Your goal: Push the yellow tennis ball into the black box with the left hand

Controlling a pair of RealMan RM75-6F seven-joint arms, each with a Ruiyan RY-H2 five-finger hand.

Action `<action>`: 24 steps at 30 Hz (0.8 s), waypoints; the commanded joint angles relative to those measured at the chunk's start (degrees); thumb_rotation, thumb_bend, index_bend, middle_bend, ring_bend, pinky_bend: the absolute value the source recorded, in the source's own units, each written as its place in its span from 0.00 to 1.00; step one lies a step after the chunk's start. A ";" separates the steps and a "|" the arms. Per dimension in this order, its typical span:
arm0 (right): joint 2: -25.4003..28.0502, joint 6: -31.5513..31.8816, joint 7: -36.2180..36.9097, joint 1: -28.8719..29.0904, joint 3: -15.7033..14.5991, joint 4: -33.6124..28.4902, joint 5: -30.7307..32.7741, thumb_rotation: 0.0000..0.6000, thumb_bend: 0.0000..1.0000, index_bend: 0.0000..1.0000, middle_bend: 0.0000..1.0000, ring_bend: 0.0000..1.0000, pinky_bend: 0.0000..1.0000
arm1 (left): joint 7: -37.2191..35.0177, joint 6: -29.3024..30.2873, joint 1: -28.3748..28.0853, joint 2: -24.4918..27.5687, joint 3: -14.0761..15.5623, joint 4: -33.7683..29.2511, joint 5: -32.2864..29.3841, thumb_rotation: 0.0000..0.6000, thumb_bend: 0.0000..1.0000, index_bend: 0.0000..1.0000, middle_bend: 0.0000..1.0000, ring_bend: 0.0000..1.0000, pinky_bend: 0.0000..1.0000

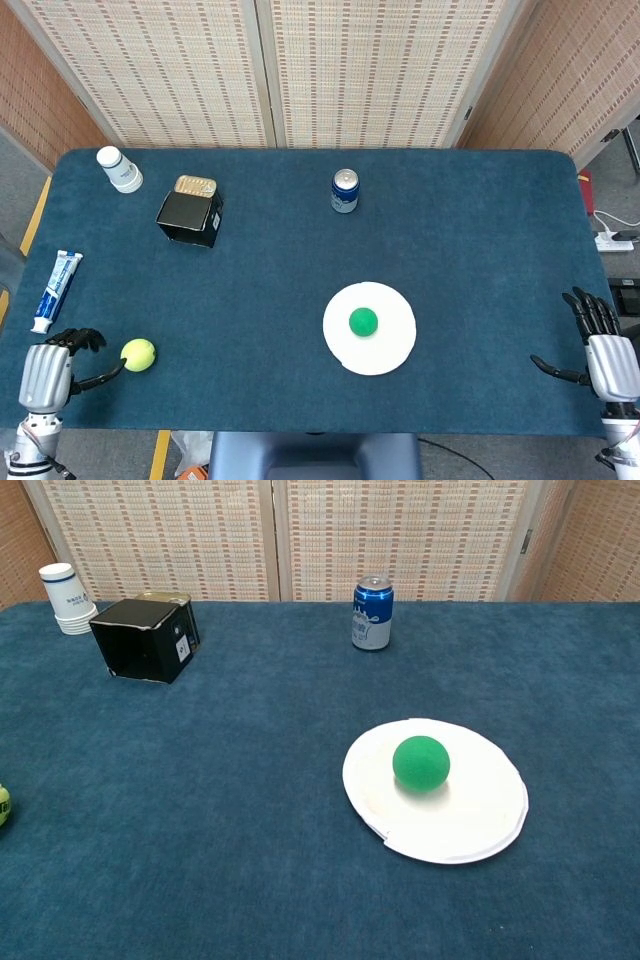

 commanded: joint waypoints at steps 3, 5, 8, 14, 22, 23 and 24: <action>0.05 -0.13 -0.08 0.08 -0.13 -0.01 -0.14 1.00 0.00 0.09 0.00 0.00 0.00 | -2.81 1.54 0.44 -3.52 0.04 5.32 0.59 0.99 0.31 1.00 1.00 1.00 1.00; 0.06 -0.15 -0.10 0.08 -0.17 -0.03 -0.16 1.00 0.00 0.09 0.00 0.00 0.00 | -1.73 1.15 1.01 -4.36 0.95 6.11 0.57 1.00 0.42 1.00 1.00 1.00 1.00; 0.14 -0.02 0.12 0.02 -0.21 -0.03 -0.21 1.00 0.00 0.09 0.00 0.00 0.00 | -3.96 2.04 3.01 -6.66 2.92 7.89 0.82 1.00 0.56 1.00 1.00 1.00 1.00; 0.22 -0.46 0.74 0.14 -0.28 0.30 -0.15 1.00 0.00 0.10 0.00 0.00 0.00 | -8.50 3.23 8.56 -17.68 6.82 25.60 0.68 1.00 0.68 1.00 1.00 1.00 1.00; 0.32 -0.61 0.71 0.24 -0.41 0.04 -0.25 1.00 0.00 0.09 0.00 0.00 0.00 | -9.82 2.25 11.85 -27.37 12.48 48.11 4.56 1.00 0.68 1.00 1.00 1.00 1.00; 0.33 -0.63 0.68 0.23 -0.38 -0.02 -0.19 1.00 0.00 0.09 0.00 0.00 0.00 | -9.36 2.28 12.06 -28.14 13.04 49.65 5.08 1.00 0.69 1.00 1.00 1.00 1.00; 0.32 -0.59 0.63 0.20 -0.32 -0.08 -0.11 1.00 0.00 0.09 0.00 0.00 0.00 | -8.73 2.00 12.10 -29.07 13.49 51.18 5.51 1.00 0.69 1.00 1.00 1.00 1.00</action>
